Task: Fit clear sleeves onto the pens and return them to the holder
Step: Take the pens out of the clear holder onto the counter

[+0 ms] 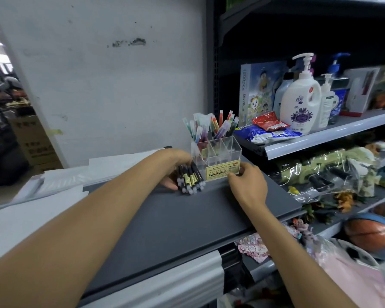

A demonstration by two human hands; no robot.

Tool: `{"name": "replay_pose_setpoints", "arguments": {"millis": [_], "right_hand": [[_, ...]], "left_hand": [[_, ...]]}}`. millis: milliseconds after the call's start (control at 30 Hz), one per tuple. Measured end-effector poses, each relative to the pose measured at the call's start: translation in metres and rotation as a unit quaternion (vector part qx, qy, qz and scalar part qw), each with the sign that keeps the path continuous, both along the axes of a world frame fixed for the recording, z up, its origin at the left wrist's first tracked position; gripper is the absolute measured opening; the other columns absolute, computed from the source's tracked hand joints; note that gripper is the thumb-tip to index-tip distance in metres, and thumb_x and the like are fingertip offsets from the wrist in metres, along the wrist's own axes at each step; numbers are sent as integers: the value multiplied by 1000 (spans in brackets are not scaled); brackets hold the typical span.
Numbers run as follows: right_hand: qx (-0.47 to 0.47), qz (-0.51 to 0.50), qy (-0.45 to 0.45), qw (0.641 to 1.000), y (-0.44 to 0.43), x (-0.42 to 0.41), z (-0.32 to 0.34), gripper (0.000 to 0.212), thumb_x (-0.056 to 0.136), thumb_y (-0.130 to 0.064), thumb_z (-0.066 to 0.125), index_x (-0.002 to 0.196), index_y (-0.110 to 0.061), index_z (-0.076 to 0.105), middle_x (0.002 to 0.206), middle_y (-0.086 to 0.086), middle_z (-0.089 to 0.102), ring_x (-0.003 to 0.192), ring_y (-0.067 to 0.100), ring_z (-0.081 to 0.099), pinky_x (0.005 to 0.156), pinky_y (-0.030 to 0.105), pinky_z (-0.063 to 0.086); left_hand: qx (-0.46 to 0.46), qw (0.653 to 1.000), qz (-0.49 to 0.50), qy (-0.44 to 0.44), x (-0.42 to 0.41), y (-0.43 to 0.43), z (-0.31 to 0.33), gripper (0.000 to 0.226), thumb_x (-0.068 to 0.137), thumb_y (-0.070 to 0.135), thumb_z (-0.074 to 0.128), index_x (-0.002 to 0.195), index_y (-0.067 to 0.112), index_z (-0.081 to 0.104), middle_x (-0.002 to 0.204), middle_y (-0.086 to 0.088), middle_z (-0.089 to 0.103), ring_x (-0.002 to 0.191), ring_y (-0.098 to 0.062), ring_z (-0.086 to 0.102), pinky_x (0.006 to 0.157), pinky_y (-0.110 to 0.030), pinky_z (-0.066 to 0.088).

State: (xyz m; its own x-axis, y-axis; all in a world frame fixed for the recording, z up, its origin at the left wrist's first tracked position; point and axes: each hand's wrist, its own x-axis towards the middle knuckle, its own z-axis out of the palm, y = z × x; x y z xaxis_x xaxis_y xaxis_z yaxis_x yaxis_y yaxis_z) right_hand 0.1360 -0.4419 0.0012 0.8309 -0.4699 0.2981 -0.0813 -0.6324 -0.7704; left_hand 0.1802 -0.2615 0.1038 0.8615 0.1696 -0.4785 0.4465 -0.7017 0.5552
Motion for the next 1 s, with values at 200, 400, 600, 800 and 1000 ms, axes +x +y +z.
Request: {"name": "replay_pose_setpoints", "arguments": {"millis": [200, 400, 600, 800, 1000], "right_hand": [[3, 5, -1, 1000, 0, 0, 2, 32, 91, -27, 64, 122, -21, 71, 117, 6, 70, 99, 29, 67, 85, 41, 57], [-1, 7, 6, 1000, 0, -1, 2, 33, 89, -23, 63, 122, -22, 71, 116, 5, 71, 95, 27, 68, 83, 41, 58], [15, 6, -1, 1000, 0, -2, 2, 37, 88, -20, 64, 124, -22, 72, 114, 2, 73, 94, 25, 68, 79, 37, 56], [29, 1, -10, 1000, 0, -3, 3, 39, 90, -14, 63, 127, -20, 72, 113, 0, 76, 95, 25, 69, 76, 33, 51], [37, 15, -10, 999, -1, -7, 3, 41, 92, -12, 63, 132, -18, 68, 118, 1, 76, 100, 25, 70, 83, 37, 55]], "left_hand": [[-53, 998, -3, -14, -1, 7, -9, 25, 103, 24, 52, 90, 3, 57, 86, -11, 63, 76, -22, 65, 95, -39, 60], [-12, 999, -12, -35, -3, 18, -16, 23, 101, 27, 52, 88, 8, 55, 82, -9, 59, 69, -22, 58, 84, -37, 60], [-39, 998, -7, -40, -4, 29, -23, 14, 96, 25, 55, 94, 12, 59, 82, -7, 60, 69, -21, 60, 62, -32, 56], [-35, 997, -1, -65, -5, 43, -31, 19, 96, 31, 56, 100, 13, 58, 89, -7, 59, 67, -20, 57, 56, -31, 53], [-67, 991, 4, -116, -7, 49, -41, 15, 96, 27, 59, 91, 13, 57, 83, -7, 59, 63, -19, 56, 58, -27, 50]]}}
